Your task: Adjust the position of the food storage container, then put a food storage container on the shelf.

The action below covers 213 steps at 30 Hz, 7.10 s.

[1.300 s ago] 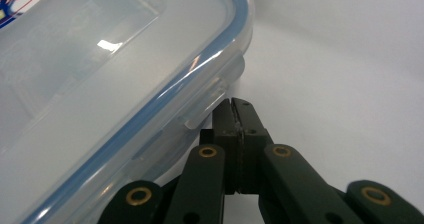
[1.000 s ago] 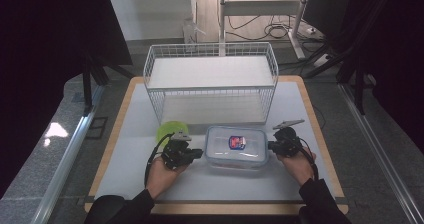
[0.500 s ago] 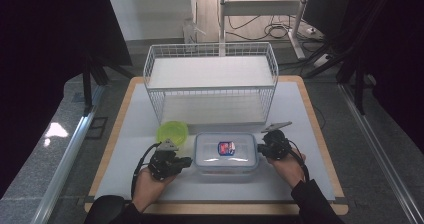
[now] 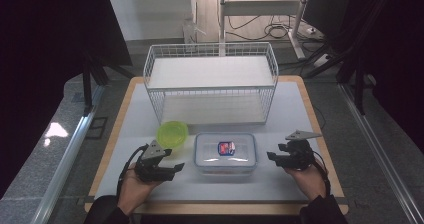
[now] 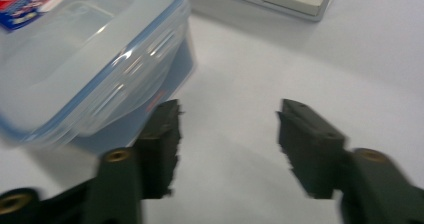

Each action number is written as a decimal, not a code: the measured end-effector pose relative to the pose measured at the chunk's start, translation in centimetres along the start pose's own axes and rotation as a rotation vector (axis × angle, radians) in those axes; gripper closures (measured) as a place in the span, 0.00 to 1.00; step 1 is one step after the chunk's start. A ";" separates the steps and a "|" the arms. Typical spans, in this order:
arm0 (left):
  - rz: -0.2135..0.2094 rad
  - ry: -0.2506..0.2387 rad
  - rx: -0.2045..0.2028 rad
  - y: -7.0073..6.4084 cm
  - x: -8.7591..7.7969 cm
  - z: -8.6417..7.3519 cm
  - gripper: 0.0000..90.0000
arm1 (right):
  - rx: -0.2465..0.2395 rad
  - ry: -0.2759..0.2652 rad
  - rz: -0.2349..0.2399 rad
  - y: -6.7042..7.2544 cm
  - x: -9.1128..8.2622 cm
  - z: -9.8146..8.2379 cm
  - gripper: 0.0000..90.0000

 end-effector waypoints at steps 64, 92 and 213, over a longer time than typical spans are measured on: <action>-0.315 0.116 -0.107 -2.2 6.0 5.0 0.00 | 0.027 0.132 0.398 5.0 4.1 2.8 0.04; -0.319 0.074 -0.066 -3.6 3.7 4.2 0.12 | -0.015 -0.030 0.300 5.9 -0.1 1.6 0.45; -0.211 -0.165 -0.217 13.4 -6.5 24.4 0.57 | 0.156 -0.257 0.376 0.5 -3.2 28.7 0.55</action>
Point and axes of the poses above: each handheld gripper's, and its own axes: x roughly forward along the jaws, z roughly out of its top, y roughly to its left, the point moved 6 cm from there along x, roughly forward along the jaws, and after that the axes turned 6 degrees about y, right-handed, at the moved point
